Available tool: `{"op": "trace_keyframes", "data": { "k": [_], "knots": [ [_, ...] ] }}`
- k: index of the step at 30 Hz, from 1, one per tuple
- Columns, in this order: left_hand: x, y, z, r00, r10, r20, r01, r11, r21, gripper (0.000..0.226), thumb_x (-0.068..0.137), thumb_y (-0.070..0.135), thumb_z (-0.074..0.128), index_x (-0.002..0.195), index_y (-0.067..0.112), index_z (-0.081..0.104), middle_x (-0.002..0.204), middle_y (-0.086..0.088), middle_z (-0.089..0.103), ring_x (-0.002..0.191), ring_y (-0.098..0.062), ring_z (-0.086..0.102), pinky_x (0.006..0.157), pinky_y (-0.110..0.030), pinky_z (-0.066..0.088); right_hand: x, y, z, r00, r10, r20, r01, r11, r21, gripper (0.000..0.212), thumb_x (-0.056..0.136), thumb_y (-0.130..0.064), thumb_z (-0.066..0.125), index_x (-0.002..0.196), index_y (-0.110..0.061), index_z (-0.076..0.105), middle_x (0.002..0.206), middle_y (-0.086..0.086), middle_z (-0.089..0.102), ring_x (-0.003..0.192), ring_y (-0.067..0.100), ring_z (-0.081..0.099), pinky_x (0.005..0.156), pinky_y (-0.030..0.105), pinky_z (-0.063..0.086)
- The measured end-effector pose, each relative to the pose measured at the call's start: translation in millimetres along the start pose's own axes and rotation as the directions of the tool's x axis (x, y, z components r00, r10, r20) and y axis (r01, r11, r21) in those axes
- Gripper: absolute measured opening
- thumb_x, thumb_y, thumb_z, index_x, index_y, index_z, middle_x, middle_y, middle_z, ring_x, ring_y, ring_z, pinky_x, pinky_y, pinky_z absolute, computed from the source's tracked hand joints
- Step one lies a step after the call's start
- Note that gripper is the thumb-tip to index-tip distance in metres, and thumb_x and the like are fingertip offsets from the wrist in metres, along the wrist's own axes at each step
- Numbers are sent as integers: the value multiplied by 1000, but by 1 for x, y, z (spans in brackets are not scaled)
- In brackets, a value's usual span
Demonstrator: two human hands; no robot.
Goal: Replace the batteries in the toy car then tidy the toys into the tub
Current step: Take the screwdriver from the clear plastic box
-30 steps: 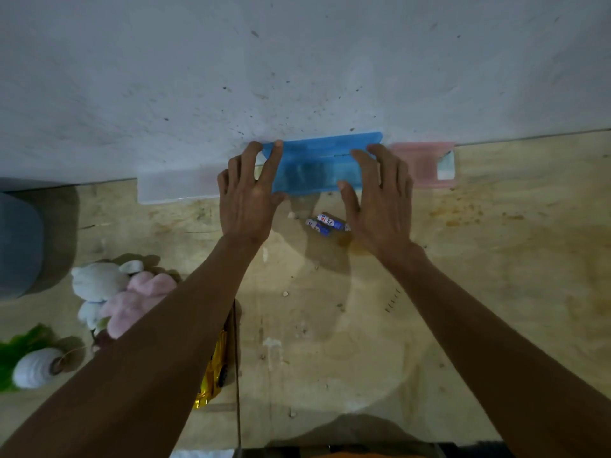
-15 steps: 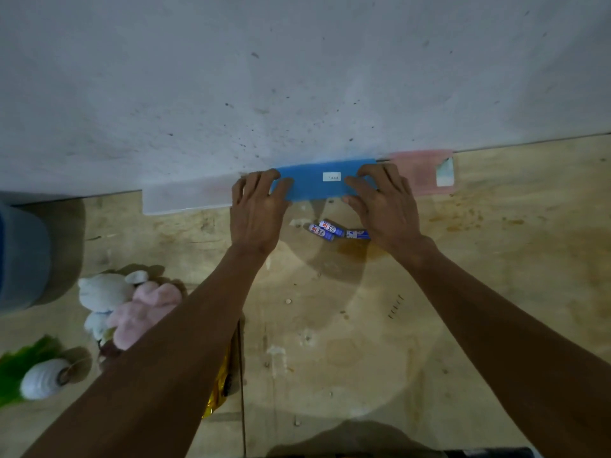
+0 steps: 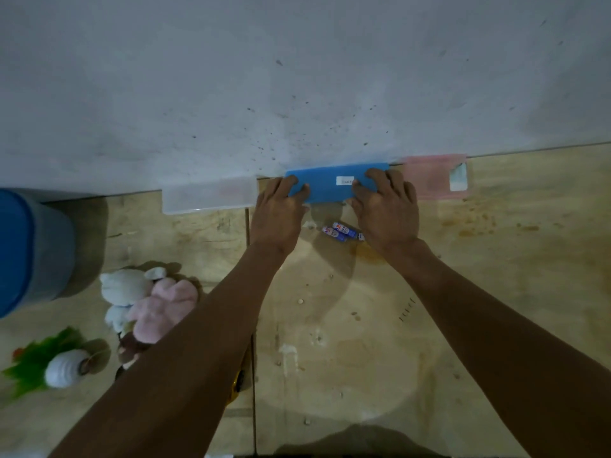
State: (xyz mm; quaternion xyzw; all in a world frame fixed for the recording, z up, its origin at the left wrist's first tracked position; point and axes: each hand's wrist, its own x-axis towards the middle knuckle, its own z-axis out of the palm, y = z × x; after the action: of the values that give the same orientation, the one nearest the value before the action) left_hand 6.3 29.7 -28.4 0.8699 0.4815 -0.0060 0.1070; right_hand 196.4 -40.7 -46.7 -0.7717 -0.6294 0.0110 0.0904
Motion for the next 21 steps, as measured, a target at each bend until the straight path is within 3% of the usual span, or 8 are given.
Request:
{"op": "trace_keyframes", "data": {
  "k": [3, 6, 8, 11, 15, 16, 18, 21],
  "knots": [
    [-10, -6, -11, 999, -10, 37, 12, 998, -59, 53, 94, 12, 64, 146, 13, 51, 153, -11, 47, 140, -34, 41, 110, -48, 36, 1, -15, -11, 996, 79, 49, -81, 996, 32, 32, 82, -20, 73, 112, -9, 71, 124, 15, 61, 115, 40, 54, 91, 48, 45],
    [-36, -32, -22, 997, -71, -31, 69, 995, -78, 52, 91, 8, 64, 142, 12, 55, 145, -15, 54, 133, -36, 49, 104, -49, 42, -8, -54, -23, 987, 112, 113, -136, 963, 232, 34, 84, -19, 69, 116, -8, 68, 123, 16, 59, 113, 41, 54, 92, 48, 46],
    [-56, -57, -28, 989, -131, -69, 126, 989, -76, 49, 89, 9, 65, 138, 10, 59, 139, -16, 58, 127, -38, 53, 99, -51, 47, -17, -89, -26, 987, 104, 124, -147, 902, 405, 28, 85, -13, 66, 112, -6, 68, 114, 19, 61, 106, 42, 58, 87, 48, 52],
    [-78, -99, -35, 972, -210, -108, 205, 977, -60, 49, 85, 8, 71, 133, 9, 61, 133, -17, 61, 120, -40, 56, 92, -53, 51, -27, -145, -22, 956, 136, 259, -272, 736, 620, 19, 87, -11, 62, 105, -9, 69, 103, 13, 66, 94, 33, 63, 80, 40, 54],
    [-87, -150, -44, 952, -304, -22, 304, 952, -25, 54, 90, 14, 69, 142, 12, 54, 144, -15, 51, 132, -39, 45, 99, -53, 44, -20, -211, -14, 833, 242, 497, -548, 482, 684, 17, 89, -16, 65, 104, -12, 73, 107, 9, 73, 98, 24, 68, 74, 12, 39],
    [-86, -161, -46, 951, -309, -8, 308, 951, -19, 55, 91, 14, 69, 143, 13, 52, 148, -15, 48, 134, -38, 43, 100, -54, 43, -15, -226, -10, 785, 267, 559, -617, 412, 670, 19, 89, -19, 66, 106, -14, 74, 111, 8, 73, 102, 23, 67, 79, 12, 41],
    [-81, -179, -48, 956, -294, 17, 294, 956, 4, 58, 92, 11, 66, 147, 15, 48, 154, -14, 42, 139, -37, 37, 104, -53, 41, -4, -252, -2, 672, 337, 659, -739, 251, 625, 24, 88, -25, 68, 108, -16, 74, 112, 7, 74, 105, 24, 67, 93, 27, 51],
    [-70, -198, -49, 972, -227, 53, 226, 974, 19, 59, 95, 15, 65, 150, 18, 44, 159, -12, 35, 143, -36, 32, 106, -52, 38, 14, -281, 10, 533, 452, 715, -812, 34, 583, 25, 84, -31, 68, 99, -14, 77, 98, 8, 76, 95, 27, 72, 87, 39, 59]
  ]
}}
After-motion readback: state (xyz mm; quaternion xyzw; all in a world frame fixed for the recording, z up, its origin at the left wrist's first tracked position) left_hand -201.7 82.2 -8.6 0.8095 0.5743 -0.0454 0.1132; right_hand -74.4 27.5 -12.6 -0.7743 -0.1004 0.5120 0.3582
